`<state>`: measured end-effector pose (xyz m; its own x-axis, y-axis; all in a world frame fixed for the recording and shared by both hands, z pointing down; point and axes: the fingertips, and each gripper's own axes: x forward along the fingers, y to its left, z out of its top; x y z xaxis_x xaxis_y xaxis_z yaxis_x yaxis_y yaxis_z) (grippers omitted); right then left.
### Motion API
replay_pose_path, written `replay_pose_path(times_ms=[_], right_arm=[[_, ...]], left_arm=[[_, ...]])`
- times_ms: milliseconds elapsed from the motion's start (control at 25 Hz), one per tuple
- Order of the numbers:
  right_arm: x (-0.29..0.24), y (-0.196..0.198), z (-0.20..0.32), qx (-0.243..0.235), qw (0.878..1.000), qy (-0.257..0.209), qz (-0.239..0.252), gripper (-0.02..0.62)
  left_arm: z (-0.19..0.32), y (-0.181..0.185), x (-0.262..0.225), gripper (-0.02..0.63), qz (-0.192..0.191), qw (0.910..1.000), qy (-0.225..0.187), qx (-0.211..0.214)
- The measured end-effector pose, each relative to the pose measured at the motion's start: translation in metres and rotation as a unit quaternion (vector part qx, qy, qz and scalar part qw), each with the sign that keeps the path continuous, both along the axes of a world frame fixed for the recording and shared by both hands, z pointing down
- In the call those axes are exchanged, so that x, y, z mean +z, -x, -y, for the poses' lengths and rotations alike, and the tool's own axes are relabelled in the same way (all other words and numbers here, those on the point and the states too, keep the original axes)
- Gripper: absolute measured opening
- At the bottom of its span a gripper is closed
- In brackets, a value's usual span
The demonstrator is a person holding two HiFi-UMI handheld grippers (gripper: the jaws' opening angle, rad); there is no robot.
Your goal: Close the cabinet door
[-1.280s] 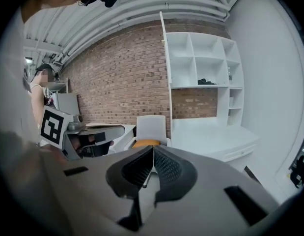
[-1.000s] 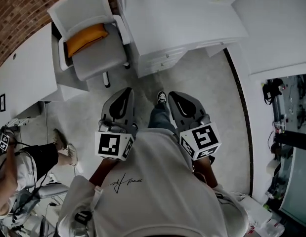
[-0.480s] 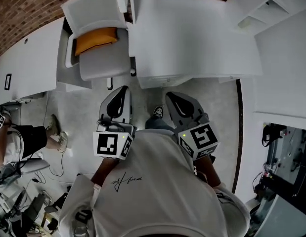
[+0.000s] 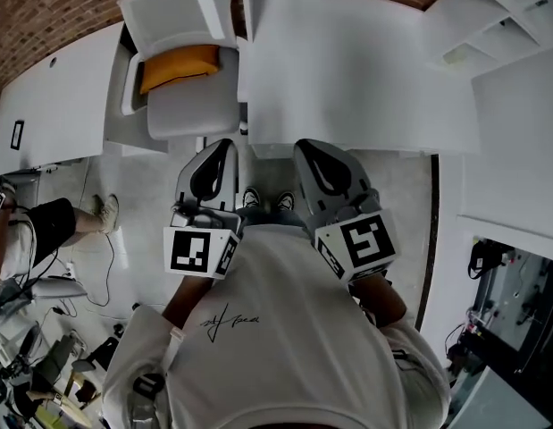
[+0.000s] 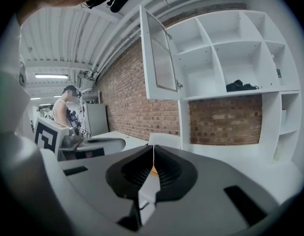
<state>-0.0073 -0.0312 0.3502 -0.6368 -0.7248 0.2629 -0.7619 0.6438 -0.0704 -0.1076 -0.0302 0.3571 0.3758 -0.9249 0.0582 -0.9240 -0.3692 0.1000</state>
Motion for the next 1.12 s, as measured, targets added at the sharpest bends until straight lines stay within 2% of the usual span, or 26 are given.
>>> replay_pose_path(times_ms=[200, 480, 720, 1040, 1120], right_arm=[[-0.036, 0.034, 0.016, 0.006, 0.998, -0.056, -0.012, 0.026], [-0.085, 0.065, 0.034, 0.036, 0.99, -0.133, 0.008, 0.028], [-0.114, 0.091, 0.051, 0.057, 0.984, -0.168, 0.023, 0.029], [-0.135, 0.092, 0.073, 0.09, 0.978, -0.184, 0.037, 0.029], [-0.135, 0.094, 0.076, 0.088, 0.979, -0.178, 0.041, 0.061]], left_arm=[[0.007, 0.011, -0.009, 0.017, -0.009, 0.9996, -0.022, 0.014], [0.007, 0.028, -0.006, 0.017, -0.007, 0.999, -0.036, 0.027], [0.009, 0.044, -0.004, 0.017, -0.009, 0.9984, -0.041, 0.038], [0.01, 0.047, -0.006, 0.017, -0.017, 0.9974, -0.046, 0.052], [0.01, 0.047, -0.004, 0.017, -0.018, 0.9976, -0.042, 0.052]])
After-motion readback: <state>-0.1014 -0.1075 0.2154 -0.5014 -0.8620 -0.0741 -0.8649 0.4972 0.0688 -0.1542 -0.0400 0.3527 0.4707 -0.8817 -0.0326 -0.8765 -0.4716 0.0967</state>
